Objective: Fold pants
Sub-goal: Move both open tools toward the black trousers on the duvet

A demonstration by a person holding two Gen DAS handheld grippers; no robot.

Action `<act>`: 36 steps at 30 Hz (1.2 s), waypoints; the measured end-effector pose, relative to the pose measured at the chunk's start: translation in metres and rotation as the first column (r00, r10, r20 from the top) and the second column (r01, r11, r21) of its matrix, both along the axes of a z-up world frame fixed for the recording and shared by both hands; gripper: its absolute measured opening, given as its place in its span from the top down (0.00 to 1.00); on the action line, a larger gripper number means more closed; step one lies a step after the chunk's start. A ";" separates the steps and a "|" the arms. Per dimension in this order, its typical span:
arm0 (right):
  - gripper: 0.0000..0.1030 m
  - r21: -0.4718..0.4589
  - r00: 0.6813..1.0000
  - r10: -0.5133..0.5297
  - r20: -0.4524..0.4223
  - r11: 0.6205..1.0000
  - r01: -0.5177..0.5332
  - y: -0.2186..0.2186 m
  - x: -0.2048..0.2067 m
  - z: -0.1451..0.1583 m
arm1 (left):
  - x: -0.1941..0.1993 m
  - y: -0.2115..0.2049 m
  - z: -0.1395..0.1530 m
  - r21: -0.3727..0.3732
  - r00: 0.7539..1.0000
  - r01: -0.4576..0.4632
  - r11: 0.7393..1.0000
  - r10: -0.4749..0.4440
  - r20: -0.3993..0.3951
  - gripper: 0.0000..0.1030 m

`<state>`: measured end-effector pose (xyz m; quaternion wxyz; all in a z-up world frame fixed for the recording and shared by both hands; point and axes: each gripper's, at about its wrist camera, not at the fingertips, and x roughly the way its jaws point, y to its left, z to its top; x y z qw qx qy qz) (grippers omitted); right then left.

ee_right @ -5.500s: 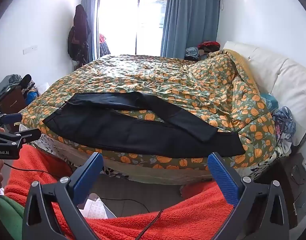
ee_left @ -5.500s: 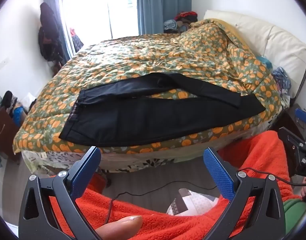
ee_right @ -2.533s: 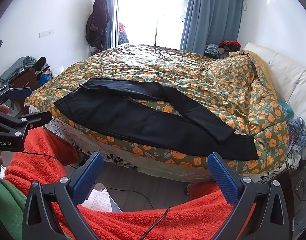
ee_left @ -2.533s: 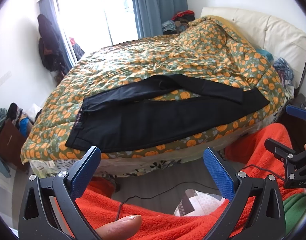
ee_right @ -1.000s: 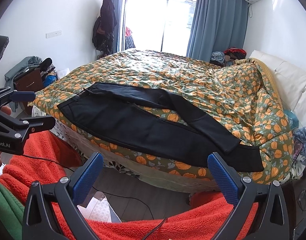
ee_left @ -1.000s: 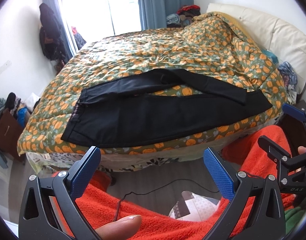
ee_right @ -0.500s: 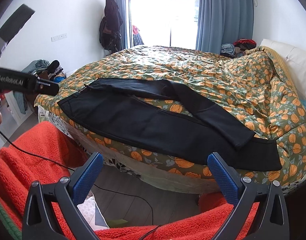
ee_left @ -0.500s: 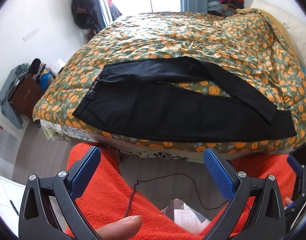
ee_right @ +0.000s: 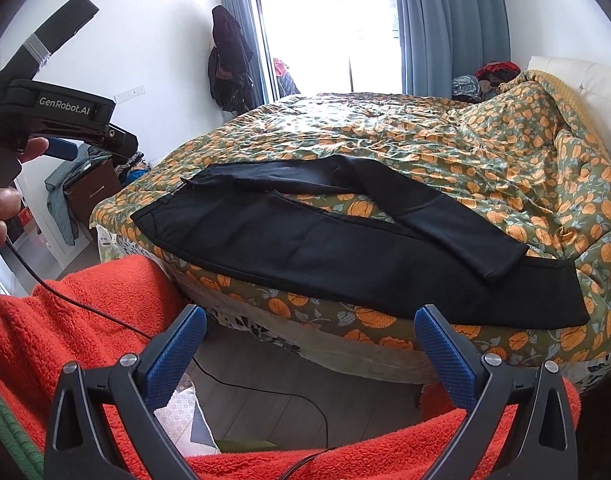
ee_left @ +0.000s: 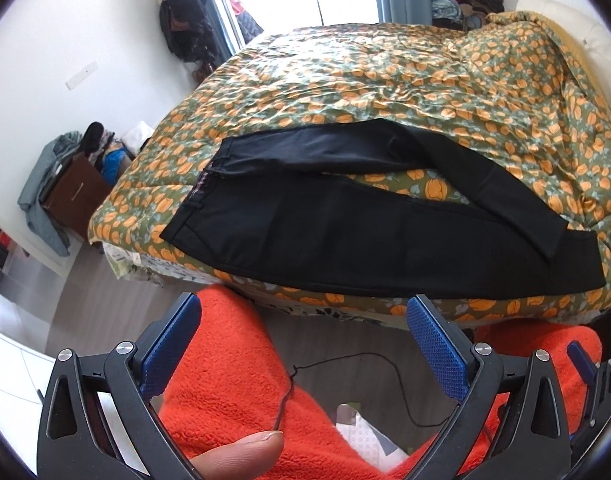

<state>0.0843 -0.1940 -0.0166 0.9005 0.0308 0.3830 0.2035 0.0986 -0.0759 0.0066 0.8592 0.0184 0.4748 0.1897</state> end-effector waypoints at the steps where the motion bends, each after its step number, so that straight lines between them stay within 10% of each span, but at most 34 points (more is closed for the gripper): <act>1: 0.00 0.002 1.000 0.001 -0.001 1.000 -0.001 -0.001 0.000 -0.001 | 0.000 -0.003 -0.001 0.006 1.000 0.009 1.000 -0.009 -0.004 0.01; 36: 0.00 -0.002 0.995 0.018 -0.100 1.000 -0.019 -0.001 0.015 -0.021 | 0.020 -0.005 -0.020 -0.038 0.998 0.025 0.999 -0.027 -0.062 0.01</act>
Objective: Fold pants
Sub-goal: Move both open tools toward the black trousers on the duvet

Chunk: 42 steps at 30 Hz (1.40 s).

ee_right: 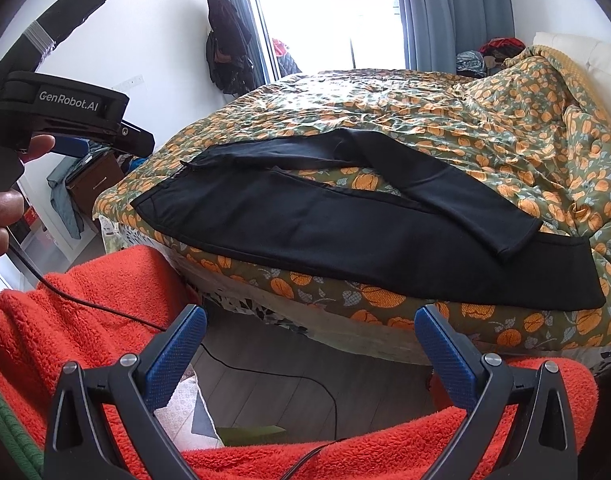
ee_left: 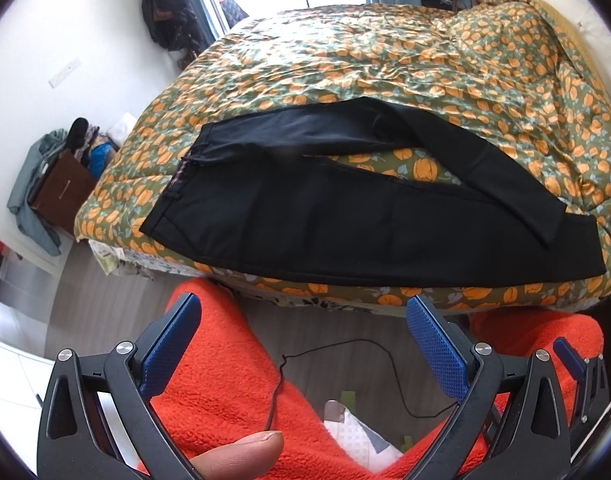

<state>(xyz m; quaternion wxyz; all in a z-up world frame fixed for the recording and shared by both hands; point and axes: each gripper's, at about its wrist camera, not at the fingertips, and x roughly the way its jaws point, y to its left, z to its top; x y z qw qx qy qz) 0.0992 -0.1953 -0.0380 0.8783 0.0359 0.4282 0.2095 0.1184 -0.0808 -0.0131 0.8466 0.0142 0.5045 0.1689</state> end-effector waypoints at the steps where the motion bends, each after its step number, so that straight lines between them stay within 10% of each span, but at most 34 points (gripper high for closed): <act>1: 0.00 -0.010 1.000 0.001 -0.003 1.000 -0.001 0.002 0.001 0.000 | -0.001 0.002 0.000 -0.007 1.000 0.003 1.000 -0.003 0.003 0.01; 16: 0.00 -0.129 0.992 -0.119 -0.038 0.985 0.113 0.018 0.016 -0.001 | -0.015 0.066 -0.027 -0.115 0.991 0.095 0.989 -0.083 0.102 0.01; 23: 0.00 -0.169 0.974 -0.211 0.080 0.960 0.222 0.019 0.012 0.034 | -0.015 0.075 -0.020 -0.120 0.973 0.187 0.975 -0.167 0.159 0.01; 42: 0.00 -0.293 0.974 -0.187 0.125 0.931 0.217 0.071 0.009 0.051 | -0.009 0.081 -0.046 -0.071 0.973 0.223 0.972 -0.218 0.072 0.01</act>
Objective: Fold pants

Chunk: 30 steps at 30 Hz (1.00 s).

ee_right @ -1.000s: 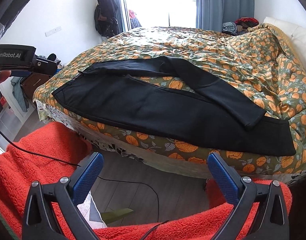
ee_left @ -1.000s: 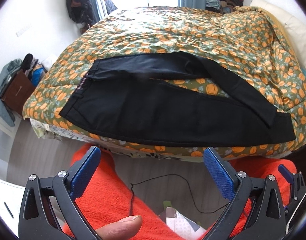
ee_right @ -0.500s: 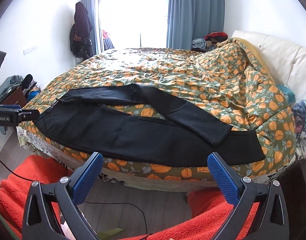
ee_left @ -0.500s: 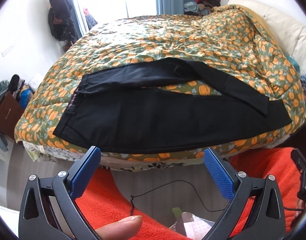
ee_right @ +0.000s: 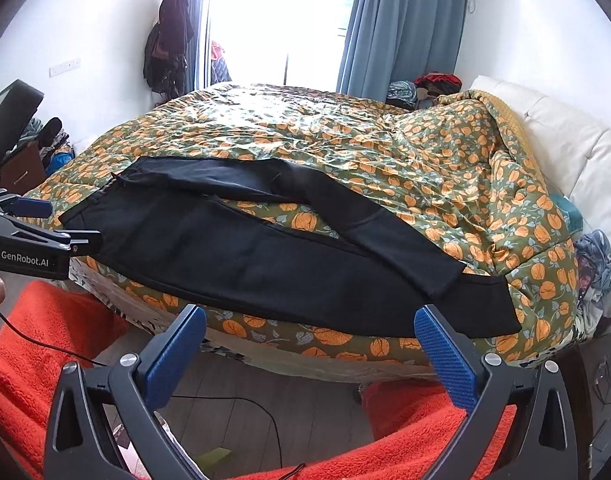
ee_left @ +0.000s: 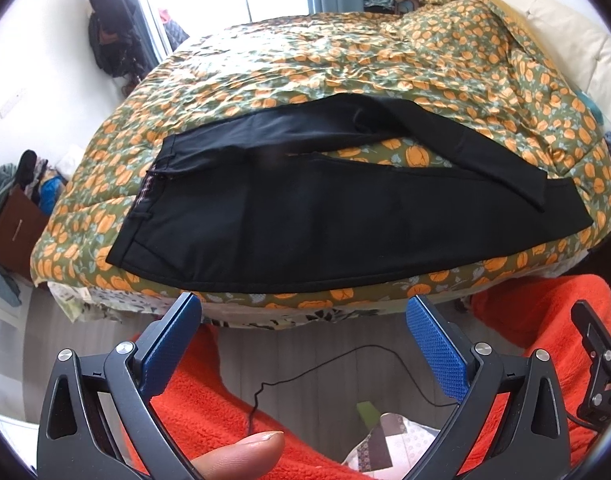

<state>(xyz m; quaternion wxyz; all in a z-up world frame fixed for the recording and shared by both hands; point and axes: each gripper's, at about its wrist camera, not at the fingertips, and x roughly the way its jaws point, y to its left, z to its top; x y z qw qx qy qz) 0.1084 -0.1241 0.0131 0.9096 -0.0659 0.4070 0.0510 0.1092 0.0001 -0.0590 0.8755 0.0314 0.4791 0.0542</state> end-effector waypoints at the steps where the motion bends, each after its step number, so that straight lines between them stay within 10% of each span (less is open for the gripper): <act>1: 0.00 -0.003 1.000 0.005 -0.004 1.000 -0.005 0.002 0.000 -0.001 | -0.001 0.001 0.000 0.001 1.000 -0.003 1.000 0.003 0.001 0.01; 30: 0.00 0.162 0.995 0.097 -0.029 0.983 -0.091 -0.003 0.000 -0.019 | 0.003 -0.004 -0.014 -0.048 0.999 0.011 0.999 -0.013 -0.048 0.01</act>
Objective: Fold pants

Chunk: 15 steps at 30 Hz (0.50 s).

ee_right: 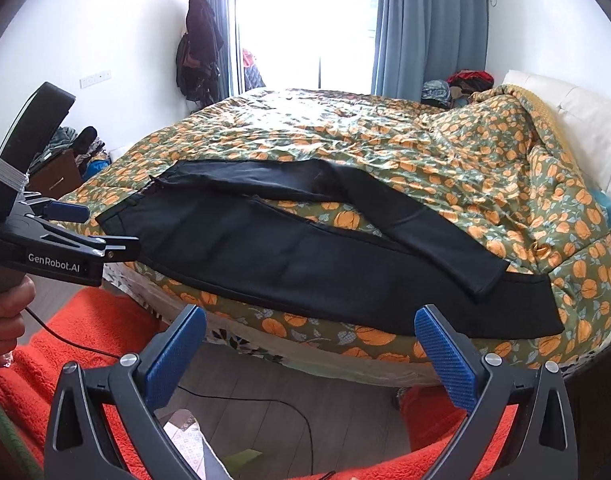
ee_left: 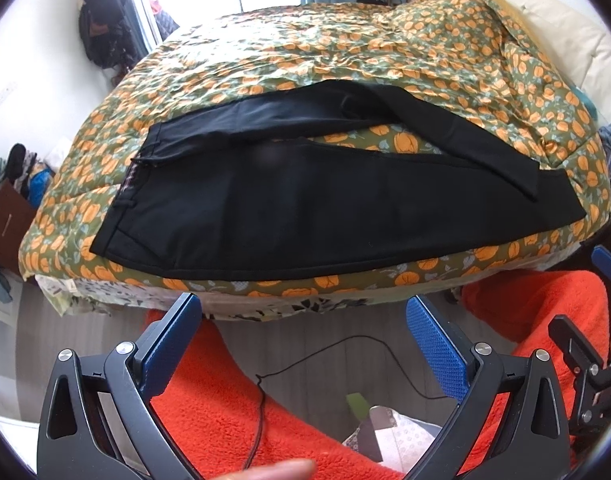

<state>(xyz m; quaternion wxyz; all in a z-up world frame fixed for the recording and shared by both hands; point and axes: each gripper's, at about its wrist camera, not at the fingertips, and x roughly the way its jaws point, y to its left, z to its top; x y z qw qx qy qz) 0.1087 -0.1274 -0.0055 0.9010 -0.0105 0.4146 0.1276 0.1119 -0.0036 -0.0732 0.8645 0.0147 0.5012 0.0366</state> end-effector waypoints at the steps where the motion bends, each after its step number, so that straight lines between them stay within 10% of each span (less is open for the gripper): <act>1: 0.00 0.010 1.000 0.000 -0.011 1.000 0.000 -0.003 0.002 -0.002 | 0.001 0.003 -0.003 -0.005 1.000 -0.014 1.000 0.014 -0.009 0.01; 9: 0.05 -0.115 0.976 -0.217 -0.005 0.970 0.215 -0.117 0.076 -0.027 | 0.011 0.022 -0.011 -0.032 0.996 -0.081 0.996 0.080 -0.035 0.01; 15: 0.37 -0.366 0.985 -0.021 -0.172 0.930 -0.044 -0.159 0.140 -0.103 | 0.015 0.019 -0.018 -0.006 0.994 -0.093 0.996 0.093 -0.063 0.01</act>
